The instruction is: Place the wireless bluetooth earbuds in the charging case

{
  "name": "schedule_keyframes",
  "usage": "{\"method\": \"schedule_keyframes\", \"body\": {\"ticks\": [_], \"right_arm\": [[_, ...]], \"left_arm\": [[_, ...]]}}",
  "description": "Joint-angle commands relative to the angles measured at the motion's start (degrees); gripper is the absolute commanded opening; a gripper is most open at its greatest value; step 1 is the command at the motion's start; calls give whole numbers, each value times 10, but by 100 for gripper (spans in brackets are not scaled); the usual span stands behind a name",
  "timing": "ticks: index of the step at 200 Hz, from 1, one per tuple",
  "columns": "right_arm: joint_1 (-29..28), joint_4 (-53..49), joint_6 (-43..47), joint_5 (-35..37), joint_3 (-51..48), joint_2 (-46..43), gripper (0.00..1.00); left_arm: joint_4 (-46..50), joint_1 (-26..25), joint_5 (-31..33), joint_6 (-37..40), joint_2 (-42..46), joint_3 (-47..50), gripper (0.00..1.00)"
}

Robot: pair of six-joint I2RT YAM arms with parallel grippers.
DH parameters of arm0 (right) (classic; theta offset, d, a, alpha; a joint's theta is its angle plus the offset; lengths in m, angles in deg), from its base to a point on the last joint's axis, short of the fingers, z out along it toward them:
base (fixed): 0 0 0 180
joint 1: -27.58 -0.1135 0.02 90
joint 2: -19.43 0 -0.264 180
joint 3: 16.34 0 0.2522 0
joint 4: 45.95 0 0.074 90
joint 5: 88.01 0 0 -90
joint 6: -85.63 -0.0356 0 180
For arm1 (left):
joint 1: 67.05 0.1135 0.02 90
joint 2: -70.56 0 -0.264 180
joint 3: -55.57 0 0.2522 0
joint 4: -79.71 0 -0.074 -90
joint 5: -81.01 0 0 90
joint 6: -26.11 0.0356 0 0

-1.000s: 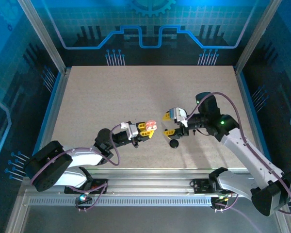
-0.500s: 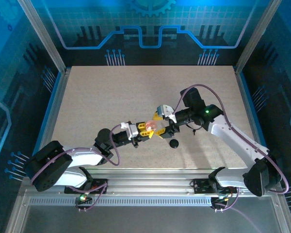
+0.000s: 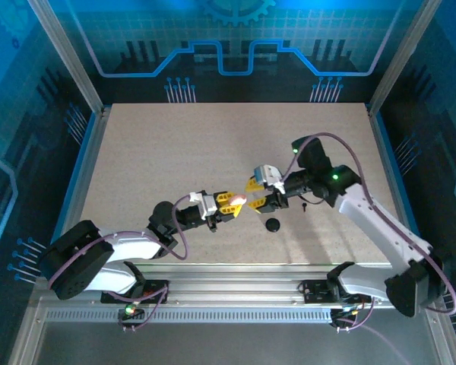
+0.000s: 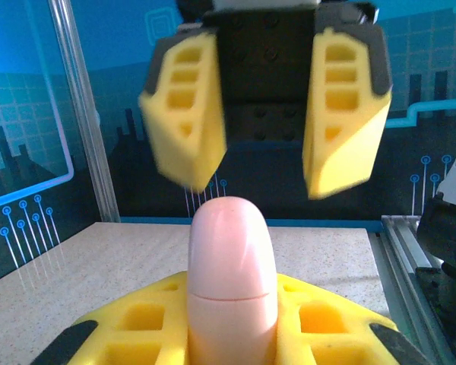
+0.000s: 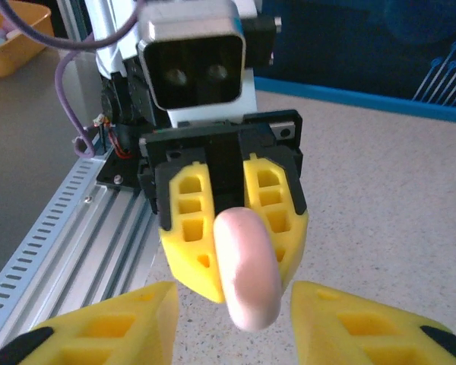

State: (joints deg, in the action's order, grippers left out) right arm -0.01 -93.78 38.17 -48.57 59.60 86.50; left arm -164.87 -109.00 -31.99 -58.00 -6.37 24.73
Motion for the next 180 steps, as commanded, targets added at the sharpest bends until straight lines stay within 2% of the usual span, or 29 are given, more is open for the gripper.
{"method": "schedule_keyframes", "body": {"ticks": [1,25,51,70,88,110,133,149,180], "right_arm": [[19,5,-19,-24,-34,-48,42],[32,60,-86,8,-77,-80,42],[34,176,-248,133,-137,-100,43],[34,213,-351,200,-158,-99,43],[33,224,-438,245,-165,-92,44],[34,225,-531,297,-173,-80,43],[33,225,-593,305,-175,-68,43],[34,238,-634,307,-182,-66,43],[32,259,-694,321,-198,-64,43]], "left_arm": [[-14,-1,7,-9,-5,3,14],[1,-1,34,-25,-5,1,15],[30,-1,88,-57,3,5,15],[91,-1,132,-92,27,2,15],[199,1,167,-116,69,-19,15],[417,5,208,-135,123,-81,17],[600,23,229,-165,134,-162,17],[683,48,230,-211,119,-204,17],[785,97,205,-279,59,-282,17]]}}
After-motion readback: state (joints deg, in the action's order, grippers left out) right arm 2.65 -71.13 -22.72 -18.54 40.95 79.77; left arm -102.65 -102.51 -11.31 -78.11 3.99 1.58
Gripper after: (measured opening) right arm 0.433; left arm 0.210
